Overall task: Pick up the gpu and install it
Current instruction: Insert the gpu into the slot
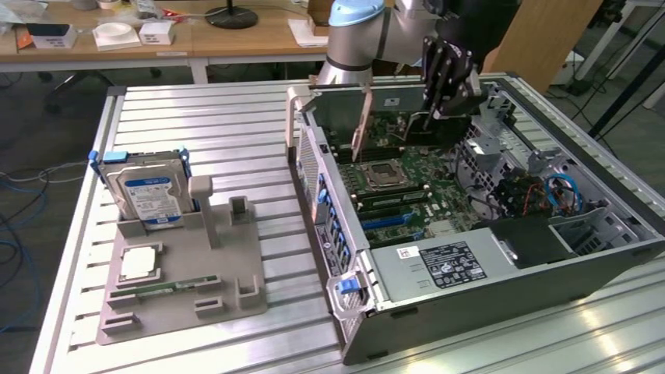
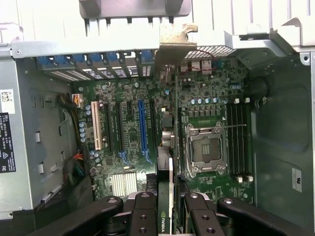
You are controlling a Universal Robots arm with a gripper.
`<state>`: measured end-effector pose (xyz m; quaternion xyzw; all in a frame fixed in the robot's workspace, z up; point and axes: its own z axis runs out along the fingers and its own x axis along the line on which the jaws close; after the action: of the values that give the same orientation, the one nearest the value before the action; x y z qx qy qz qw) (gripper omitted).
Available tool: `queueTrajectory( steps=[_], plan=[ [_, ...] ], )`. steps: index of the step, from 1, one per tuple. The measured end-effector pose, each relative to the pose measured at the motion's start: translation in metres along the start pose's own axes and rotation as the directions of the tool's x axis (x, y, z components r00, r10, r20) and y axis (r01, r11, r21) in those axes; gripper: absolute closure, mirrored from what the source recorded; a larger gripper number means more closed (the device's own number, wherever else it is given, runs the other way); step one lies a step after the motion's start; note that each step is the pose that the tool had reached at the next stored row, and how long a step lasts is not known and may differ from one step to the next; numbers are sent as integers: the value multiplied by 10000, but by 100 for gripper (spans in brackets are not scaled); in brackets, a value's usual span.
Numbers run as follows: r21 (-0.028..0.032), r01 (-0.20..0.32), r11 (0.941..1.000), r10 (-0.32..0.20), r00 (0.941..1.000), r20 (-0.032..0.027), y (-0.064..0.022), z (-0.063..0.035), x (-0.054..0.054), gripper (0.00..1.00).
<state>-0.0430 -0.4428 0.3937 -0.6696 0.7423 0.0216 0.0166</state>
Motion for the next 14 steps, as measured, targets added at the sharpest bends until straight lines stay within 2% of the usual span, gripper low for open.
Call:
queueTrajectory(
  steps=[14],
  plan=[
    [0, 0, 10000, 0, 10000, 0, -1, 50, 3, 74]
  ],
)
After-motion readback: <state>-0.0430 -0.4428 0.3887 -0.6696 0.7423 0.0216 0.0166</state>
